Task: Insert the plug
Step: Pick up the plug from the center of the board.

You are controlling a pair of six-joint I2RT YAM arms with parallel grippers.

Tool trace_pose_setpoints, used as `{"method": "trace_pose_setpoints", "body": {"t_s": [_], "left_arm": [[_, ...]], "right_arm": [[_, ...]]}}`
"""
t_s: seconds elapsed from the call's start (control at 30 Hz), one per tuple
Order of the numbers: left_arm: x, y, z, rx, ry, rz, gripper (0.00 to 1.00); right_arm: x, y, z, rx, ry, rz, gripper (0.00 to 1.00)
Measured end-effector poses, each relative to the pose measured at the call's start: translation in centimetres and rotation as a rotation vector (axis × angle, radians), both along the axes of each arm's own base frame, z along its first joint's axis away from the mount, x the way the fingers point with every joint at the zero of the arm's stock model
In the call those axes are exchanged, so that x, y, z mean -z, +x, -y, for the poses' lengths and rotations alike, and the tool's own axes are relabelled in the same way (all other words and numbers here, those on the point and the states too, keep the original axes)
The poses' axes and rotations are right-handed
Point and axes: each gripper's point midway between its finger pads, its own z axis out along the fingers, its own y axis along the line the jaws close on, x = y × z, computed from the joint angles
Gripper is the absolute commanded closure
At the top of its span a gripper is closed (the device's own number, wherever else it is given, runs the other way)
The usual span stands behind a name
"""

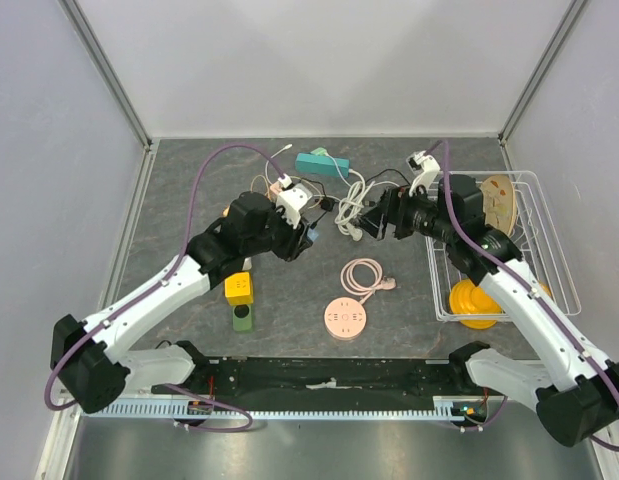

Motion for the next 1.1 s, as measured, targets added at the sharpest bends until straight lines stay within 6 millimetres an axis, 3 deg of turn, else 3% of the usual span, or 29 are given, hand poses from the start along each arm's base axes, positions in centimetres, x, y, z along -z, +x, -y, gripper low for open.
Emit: {"method": "trace_pose_setpoints", "body": {"t_s": [0.13, 0.43, 0.7, 0.9, 1.1], "left_arm": [[-1.4, -1.0, 1.4, 0.086, -0.064, 0.075, 0.93], [-2.2, -2.8, 3.7, 0.211, -0.096, 0.134, 0.93], [-2.5, -3.1, 4.0, 0.236, -0.093, 0.163, 0.92], [-2.4, -3.4, 4.0, 0.250, -0.088, 0.177, 0.91], [-2.5, -3.7, 3.7, 0.253, -0.086, 0.188, 0.90]], "right_arm": [[-0.1, -0.3, -2.3, -0.055, 0.130, -0.100, 0.15], [1.6, -2.3, -7.5, -0.144, 0.250, -0.269, 0.18], [3.8, -1.7, -8.9, -0.084, 0.278, -0.343, 0.30], [4.2, -1.4, -9.8, -0.083, 0.292, -0.354, 0.46], [4.1, -1.5, -10.4, -0.094, 0.310, -0.361, 0.53]]}}
